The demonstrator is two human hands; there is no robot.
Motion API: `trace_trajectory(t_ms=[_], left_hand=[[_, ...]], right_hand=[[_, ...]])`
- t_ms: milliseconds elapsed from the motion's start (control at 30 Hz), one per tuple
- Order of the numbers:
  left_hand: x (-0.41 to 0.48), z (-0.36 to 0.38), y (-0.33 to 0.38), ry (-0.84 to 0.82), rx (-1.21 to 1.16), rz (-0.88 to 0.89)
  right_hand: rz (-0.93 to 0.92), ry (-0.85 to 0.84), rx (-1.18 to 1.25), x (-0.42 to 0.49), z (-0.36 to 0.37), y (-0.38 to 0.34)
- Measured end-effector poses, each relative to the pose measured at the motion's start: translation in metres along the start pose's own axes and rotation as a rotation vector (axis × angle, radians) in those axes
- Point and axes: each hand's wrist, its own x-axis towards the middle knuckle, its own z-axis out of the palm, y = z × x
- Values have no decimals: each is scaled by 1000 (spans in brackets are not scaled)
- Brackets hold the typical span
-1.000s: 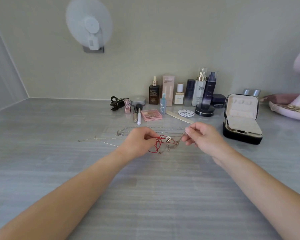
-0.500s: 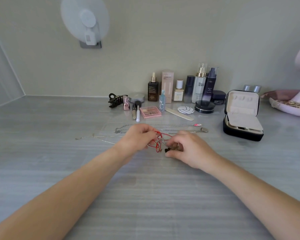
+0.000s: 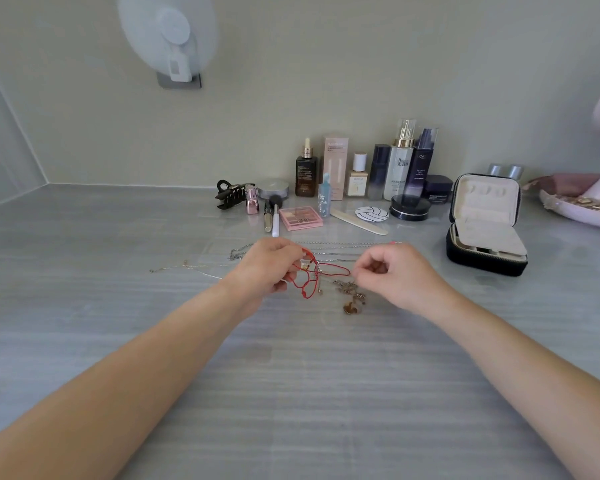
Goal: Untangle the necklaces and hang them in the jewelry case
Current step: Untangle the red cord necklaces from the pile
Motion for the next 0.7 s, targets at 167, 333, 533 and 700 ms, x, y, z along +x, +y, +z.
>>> trace_trajectory(t_ms=[167,333,533,700], left_hand=[[-6,7,4,-110,-165,-41],[-10,9,5,-144,-183,-38],[-7,4,8,-84,-189,-72],[-5,-2,13,-13,-253,-47]], right_hand=[[-2,-30,50,-1,4,-5],[-62,-34,138,-4,17,-16],[-63,11,78,-2,12,-8],[-11,-107,-79,0,1,0]])
